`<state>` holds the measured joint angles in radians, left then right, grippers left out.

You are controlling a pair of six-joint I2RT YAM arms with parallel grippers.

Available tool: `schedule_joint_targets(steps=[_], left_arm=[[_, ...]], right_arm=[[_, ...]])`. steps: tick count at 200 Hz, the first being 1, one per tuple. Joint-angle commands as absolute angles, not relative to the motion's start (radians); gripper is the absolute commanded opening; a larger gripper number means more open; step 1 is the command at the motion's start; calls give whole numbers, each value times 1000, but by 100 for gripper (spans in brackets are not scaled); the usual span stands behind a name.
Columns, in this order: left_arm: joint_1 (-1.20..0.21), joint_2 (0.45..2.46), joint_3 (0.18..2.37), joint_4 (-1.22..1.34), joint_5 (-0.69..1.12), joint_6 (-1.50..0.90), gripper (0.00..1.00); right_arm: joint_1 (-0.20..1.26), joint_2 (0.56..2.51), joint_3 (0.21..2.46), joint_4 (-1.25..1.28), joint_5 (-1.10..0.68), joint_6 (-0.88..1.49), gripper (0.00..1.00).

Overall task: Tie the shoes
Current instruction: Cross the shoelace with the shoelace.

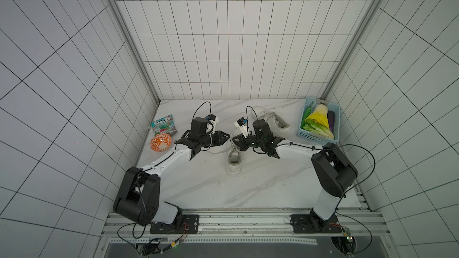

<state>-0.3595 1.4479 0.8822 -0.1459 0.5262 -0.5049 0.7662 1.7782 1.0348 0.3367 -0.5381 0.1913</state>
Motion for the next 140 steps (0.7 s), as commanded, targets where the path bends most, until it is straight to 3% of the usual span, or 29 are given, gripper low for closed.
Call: schedule_joint_targets(steps=[1,140], left_arm=[[-370,1468,884,-121,545,-499,25],[-395,1499,901,-115,535,-511,29]], right_arm=[[775,1777,1019,318,-551,177,0],[782,1783,1026,316,-568,173,0]])
